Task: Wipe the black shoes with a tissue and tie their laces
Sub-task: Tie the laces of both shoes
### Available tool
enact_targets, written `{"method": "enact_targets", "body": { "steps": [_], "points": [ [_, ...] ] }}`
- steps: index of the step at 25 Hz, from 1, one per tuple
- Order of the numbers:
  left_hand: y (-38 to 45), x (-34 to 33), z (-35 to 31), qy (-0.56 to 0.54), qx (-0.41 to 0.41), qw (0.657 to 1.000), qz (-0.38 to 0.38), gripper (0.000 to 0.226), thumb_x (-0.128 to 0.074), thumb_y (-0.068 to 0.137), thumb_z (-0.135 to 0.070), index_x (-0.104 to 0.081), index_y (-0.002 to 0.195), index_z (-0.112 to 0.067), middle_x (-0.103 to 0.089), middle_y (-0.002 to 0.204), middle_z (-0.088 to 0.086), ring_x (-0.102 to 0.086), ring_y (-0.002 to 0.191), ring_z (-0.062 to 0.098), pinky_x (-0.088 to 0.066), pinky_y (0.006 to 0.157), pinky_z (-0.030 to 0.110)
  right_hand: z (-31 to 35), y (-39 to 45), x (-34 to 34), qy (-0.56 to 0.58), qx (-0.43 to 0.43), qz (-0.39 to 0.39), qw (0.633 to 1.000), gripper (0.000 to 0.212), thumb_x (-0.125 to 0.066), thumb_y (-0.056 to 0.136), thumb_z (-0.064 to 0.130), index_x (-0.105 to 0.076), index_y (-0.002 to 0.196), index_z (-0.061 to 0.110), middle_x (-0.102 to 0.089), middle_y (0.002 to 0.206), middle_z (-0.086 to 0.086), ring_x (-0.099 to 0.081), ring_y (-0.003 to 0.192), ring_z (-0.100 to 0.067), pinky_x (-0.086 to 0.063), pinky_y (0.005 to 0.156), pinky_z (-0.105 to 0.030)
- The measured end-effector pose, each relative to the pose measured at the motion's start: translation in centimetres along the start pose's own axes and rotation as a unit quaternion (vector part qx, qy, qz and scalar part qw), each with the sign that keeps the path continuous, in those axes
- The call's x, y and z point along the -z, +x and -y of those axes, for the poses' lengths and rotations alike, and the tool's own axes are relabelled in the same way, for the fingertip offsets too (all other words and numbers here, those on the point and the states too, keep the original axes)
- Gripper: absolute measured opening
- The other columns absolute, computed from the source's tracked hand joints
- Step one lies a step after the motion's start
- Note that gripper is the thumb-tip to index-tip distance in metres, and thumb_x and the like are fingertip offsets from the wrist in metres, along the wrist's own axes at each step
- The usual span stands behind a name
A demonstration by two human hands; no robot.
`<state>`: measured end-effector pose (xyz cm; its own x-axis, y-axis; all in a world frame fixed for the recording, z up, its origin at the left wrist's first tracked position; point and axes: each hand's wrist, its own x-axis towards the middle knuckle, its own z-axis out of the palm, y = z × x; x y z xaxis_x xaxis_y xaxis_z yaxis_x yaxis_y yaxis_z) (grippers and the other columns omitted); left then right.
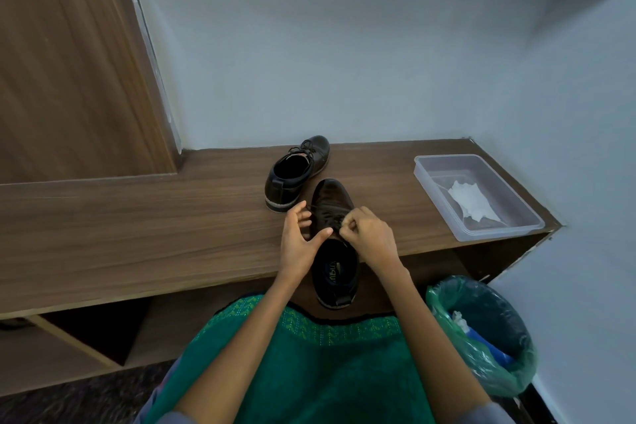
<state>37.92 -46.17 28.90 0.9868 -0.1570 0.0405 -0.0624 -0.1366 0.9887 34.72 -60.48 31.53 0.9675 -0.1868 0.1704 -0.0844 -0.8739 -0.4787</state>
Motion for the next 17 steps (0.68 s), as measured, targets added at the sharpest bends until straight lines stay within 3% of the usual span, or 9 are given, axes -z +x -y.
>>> {"method": "enact_targets", "body": {
  "steps": [2,4,5,6,10,16,17],
  "points": [
    [0.1,0.0,0.0,-0.005,0.006,1.0,-0.003,0.075,-0.075,0.076,-0.018,-0.034,0.138,-0.016,-0.049,0.131,0.007,-0.05,0.111,0.012,-0.044,0.088,0.025,-1.0,-0.6,0.1,0.115,-0.057,-0.063,0.99,0.004,-0.054,0.089,0.015,-0.056,0.087,0.013,-0.055,0.092,-0.002,-0.058,0.075,-0.016,-0.044,0.068,-0.03],
    [0.1,0.0,-0.1,-0.012,0.01,1.0,-0.003,0.074,-0.075,0.076,-0.019,-0.034,0.138,-0.017,-0.049,0.131,0.006,-0.05,0.111,0.012,-0.044,0.088,0.024,-1.8,-1.7,0.7,0.329,-0.179,-0.175,0.911,0.007,-0.048,0.093,0.014,-0.056,0.093,0.012,-0.06,0.093,-0.009,-0.064,0.075,-0.018,-0.054,0.067,-0.029],
    [0.0,-0.1,0.0,-0.015,0.012,1.0,-0.003,0.074,-0.074,0.076,-0.019,-0.034,0.138,-0.017,-0.048,0.131,0.006,-0.05,0.111,0.013,-0.044,0.088,0.024,-2.0,-2.1,0.9,0.408,-0.223,-0.202,0.862,0.01,-0.048,0.095,0.015,-0.057,0.097,0.011,-0.062,0.092,-0.01,-0.064,0.073,-0.017,-0.056,0.065,-0.026],
    [0.0,-0.1,0.0,-0.018,0.014,1.0,-0.004,0.074,-0.074,0.076,-0.019,-0.034,0.138,-0.016,-0.048,0.131,0.007,-0.05,0.112,0.013,-0.043,0.089,0.025,-2.1,-2.4,0.9,0.446,-0.241,-0.199,0.839,0.013,-0.05,0.095,0.018,-0.059,0.1,0.011,-0.063,0.09,-0.008,-0.064,0.072,-0.014,-0.056,0.063,-0.024],
    [0.0,-0.1,0.0,-0.012,0.011,1.0,-0.01,0.072,-0.074,0.076,-0.018,-0.036,0.137,-0.015,-0.049,0.132,0.009,-0.051,0.114,0.015,-0.043,0.09,0.025,-0.6,-2.4,-0.5,0.355,-0.214,-0.063,0.908,0.025,-0.062,0.088,0.035,-0.068,0.104,0.018,-0.069,0.087,0.001,-0.063,0.075,-0.008,-0.052,0.062,-0.021],
    [0.1,0.1,-0.4,0.013,0.007,1.0,0.001,0.07,-0.075,0.075,-0.016,-0.039,0.135,-0.014,-0.047,0.133,0.01,-0.051,0.113,0.016,-0.043,0.087,0.024,1.2,-1.2,-1.3,0.267,-0.167,-0.096,0.944,0.025,-0.067,0.083,0.037,-0.072,0.091,0.014,-0.069,0.087,0.0,-0.062,0.08,-0.009,-0.048,0.07,-0.025],
    [0.2,0.0,-0.4,0.018,0.004,1.0,0.002,0.069,-0.075,0.075,-0.016,-0.04,0.135,-0.014,-0.047,0.133,0.01,-0.051,0.114,0.018,-0.043,0.087,0.024,1.2,-1.2,-1.1,0.287,-0.177,-0.124,0.933,0.025,-0.067,0.084,0.034,-0.072,0.092,0.011,-0.068,0.087,-0.002,-0.061,0.079,-0.011,-0.048,0.07,-0.025]
  ]
}}
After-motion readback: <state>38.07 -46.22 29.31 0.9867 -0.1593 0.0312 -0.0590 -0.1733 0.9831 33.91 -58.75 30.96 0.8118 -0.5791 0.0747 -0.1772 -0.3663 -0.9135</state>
